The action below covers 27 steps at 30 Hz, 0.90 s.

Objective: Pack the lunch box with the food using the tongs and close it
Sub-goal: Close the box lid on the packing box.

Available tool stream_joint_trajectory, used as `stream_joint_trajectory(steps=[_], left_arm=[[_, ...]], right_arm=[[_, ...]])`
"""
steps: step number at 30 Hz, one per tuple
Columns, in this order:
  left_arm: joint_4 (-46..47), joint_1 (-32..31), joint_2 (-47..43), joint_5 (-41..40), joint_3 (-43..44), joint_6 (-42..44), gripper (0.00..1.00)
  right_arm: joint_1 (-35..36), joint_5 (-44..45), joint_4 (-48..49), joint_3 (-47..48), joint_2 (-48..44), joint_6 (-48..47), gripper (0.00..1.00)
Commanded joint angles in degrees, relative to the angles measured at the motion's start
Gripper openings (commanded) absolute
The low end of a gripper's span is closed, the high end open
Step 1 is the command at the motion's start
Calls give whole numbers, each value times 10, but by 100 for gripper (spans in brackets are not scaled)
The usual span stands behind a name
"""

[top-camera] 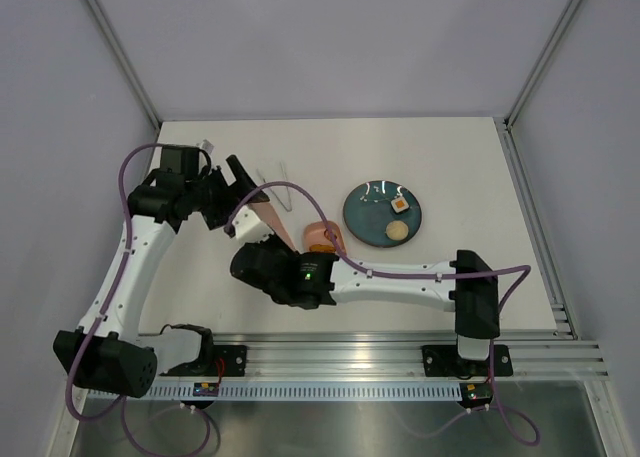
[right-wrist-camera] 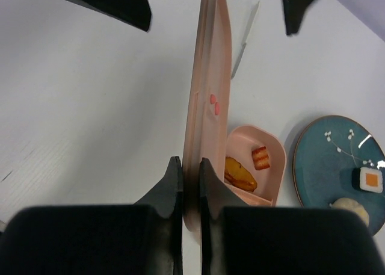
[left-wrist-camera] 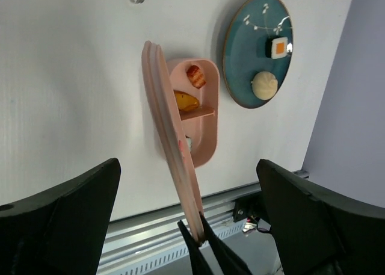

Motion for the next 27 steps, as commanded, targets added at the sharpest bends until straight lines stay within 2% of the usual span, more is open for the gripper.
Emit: stream_joint_trajectory(steps=[1, 5, 6, 8, 9, 12, 15, 20, 27], left_arm=[[57, 0, -39, 23, 15, 30, 99], [44, 0, -39, -4, 44, 47, 99], [43, 1, -41, -7, 48, 51, 99], [46, 3, -43, -11, 45, 52, 99], [51, 2, -46, -7, 42, 51, 99], [85, 4, -51, 12, 13, 43, 99], [116, 3, -56, 39, -23, 31, 99], [137, 4, -53, 62, -48, 28, 99], [137, 4, -52, 60, -52, 41, 99]], right_arm=[[-32, -31, 15, -40, -89, 79, 0], [-85, -127, 67, -143, -193, 189, 0], [-99, -173, 106, -172, -244, 208, 0], [-140, -208, 153, -262, -298, 272, 0], [-155, -238, 204, -295, -354, 294, 0], [-215, -293, 307, -443, -447, 386, 0], [-263, -349, 377, -524, -495, 459, 0], [-332, -458, 470, -599, -493, 564, 0], [-394, -569, 668, -692, -418, 659, 0]])
